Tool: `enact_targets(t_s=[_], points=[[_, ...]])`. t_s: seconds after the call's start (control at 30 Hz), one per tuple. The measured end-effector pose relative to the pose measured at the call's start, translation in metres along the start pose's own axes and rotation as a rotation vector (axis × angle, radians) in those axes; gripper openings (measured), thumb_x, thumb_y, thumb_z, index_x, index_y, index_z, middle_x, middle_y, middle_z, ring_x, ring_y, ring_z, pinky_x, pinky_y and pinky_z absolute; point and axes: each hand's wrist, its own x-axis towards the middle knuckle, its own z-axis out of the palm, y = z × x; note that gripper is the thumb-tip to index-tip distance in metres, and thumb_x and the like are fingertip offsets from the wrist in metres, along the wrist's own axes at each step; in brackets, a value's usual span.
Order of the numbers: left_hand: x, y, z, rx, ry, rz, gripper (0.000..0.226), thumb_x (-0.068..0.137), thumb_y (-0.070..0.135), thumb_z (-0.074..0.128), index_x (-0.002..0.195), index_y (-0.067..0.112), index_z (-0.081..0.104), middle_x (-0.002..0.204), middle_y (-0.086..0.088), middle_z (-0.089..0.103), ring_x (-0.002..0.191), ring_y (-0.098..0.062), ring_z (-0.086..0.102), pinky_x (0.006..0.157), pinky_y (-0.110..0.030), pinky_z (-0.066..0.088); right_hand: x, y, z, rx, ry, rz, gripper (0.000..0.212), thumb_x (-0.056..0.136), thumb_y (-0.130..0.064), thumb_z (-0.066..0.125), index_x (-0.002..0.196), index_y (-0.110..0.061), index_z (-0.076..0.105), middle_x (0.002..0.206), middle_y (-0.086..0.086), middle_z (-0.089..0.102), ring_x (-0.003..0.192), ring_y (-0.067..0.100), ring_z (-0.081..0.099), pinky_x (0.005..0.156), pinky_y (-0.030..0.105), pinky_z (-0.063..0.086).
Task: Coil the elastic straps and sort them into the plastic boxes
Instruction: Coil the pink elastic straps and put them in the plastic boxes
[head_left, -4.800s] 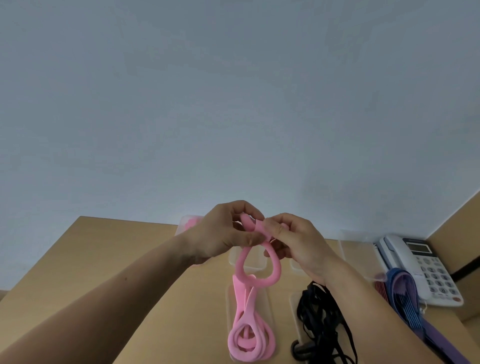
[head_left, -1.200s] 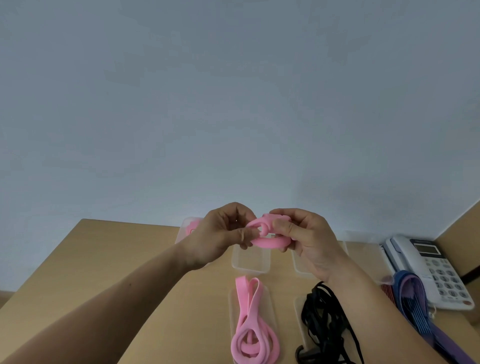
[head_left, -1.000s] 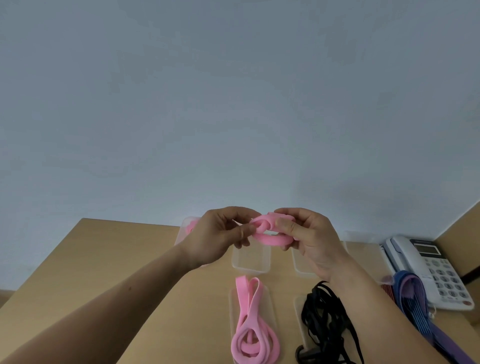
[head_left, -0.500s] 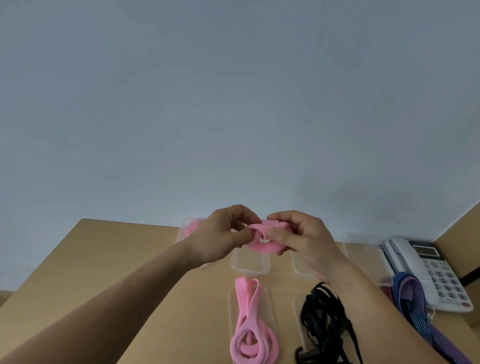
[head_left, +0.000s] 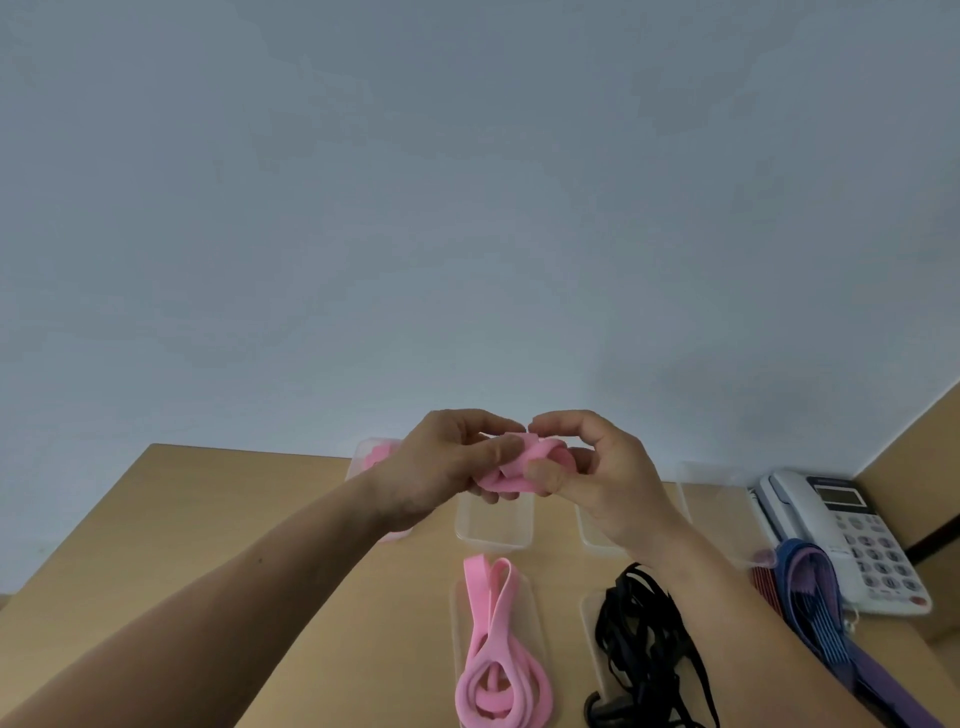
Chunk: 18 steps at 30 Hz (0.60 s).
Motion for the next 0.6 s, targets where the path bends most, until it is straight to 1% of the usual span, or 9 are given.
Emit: enact_targets(t_s=[0.03,0.1,0.17,0.23,0.3,0.4,0.53,0.6], points=[[0.0,-0.001,-0.001,-0.027,0.018,-0.003,0.032,0.091,0.028,0.067,0.114,0.006,0.069,0.099,-0.02,0.073,0.083,-0.03,0.069,0.069,-0.032,0.055,-0.001,-0.001,-0.002,0.051,-0.028,0.001,0.041,0.066,-0.041,0.082,0.105,-0.031,0.071,0.104,0.0,0.074,0.088,0.023,0.073,0.075,0.028,0.057],[0.0,-0.002,-0.004,-0.096,0.033,-0.021,0.035,0.088,0.028,0.067,0.113,0.004,0.068,0.097,-0.02,0.073,0.077,-0.028,0.069,0.064,-0.031,0.054,0.0,-0.002,-0.006,0.138,-0.081,0.007,0.034,0.074,-0.033,0.079,0.106,-0.026,0.073,0.107,0.006,0.074,0.093,0.03,0.072,0.08,0.035,0.059],[-0.001,-0.004,-0.006,-0.146,0.028,-0.034,0.031,0.092,0.023,0.065,0.114,0.001,0.066,0.096,-0.021,0.072,0.075,-0.028,0.068,0.063,-0.031,0.054,0.001,-0.001,-0.006,0.143,-0.08,0.005,0.028,0.077,-0.023,0.078,0.105,-0.024,0.074,0.107,0.009,0.074,0.092,0.031,0.072,0.081,0.036,0.059],[-0.001,-0.007,-0.007,-0.172,0.03,-0.042,0.029,0.095,0.02,0.063,0.116,0.0,0.065,0.094,-0.02,0.072,0.074,-0.027,0.068,0.062,-0.031,0.054,0.002,0.001,-0.003,0.124,-0.03,-0.007,0.023,0.078,-0.018,0.075,0.099,-0.025,0.076,0.102,0.007,0.075,0.084,0.03,0.073,0.076,0.034,0.059],[-0.002,-0.009,-0.008,-0.193,0.034,-0.056,0.028,0.096,0.02,0.062,0.116,0.0,0.065,0.094,-0.02,0.072,0.073,-0.027,0.067,0.062,-0.03,0.054,0.002,0.003,0.002,0.1,0.032,-0.025,0.018,0.077,-0.017,0.076,0.093,-0.026,0.076,0.095,0.006,0.076,0.074,0.029,0.072,0.071,0.034,0.059],[-0.003,-0.011,-0.011,-0.257,0.037,-0.075,0.026,0.098,0.019,0.059,0.114,0.0,0.065,0.092,-0.02,0.072,0.071,-0.026,0.067,0.061,-0.03,0.055,0.003,0.006,0.01,0.087,0.096,-0.053,0.016,0.076,-0.016,0.079,0.088,-0.025,0.073,0.087,0.005,0.075,0.063,0.025,0.069,0.063,0.03,0.057],[-0.004,-0.012,-0.018,-0.344,0.046,-0.112,0.026,0.097,0.017,0.059,0.113,-0.002,0.065,0.089,-0.021,0.071,0.068,-0.025,0.067,0.058,-0.029,0.056,0.004,0.007,0.024,0.086,0.129,-0.122,0.015,0.074,-0.014,0.08,0.078,-0.024,0.069,0.091,-0.003,0.071,0.068,0.019,0.068,0.056,0.028,0.054],[-0.004,-0.012,-0.021,-0.392,0.062,-0.132,0.025,0.098,0.014,0.058,0.113,-0.004,0.065,0.088,-0.022,0.069,0.066,-0.025,0.067,0.056,-0.029,0.056,0.004,0.007,0.031,0.054,0.184,-0.146,0.02,0.076,-0.011,0.081,0.077,-0.026,0.068,0.092,-0.006,0.07,0.066,0.02,0.068,0.055,0.03,0.053]])
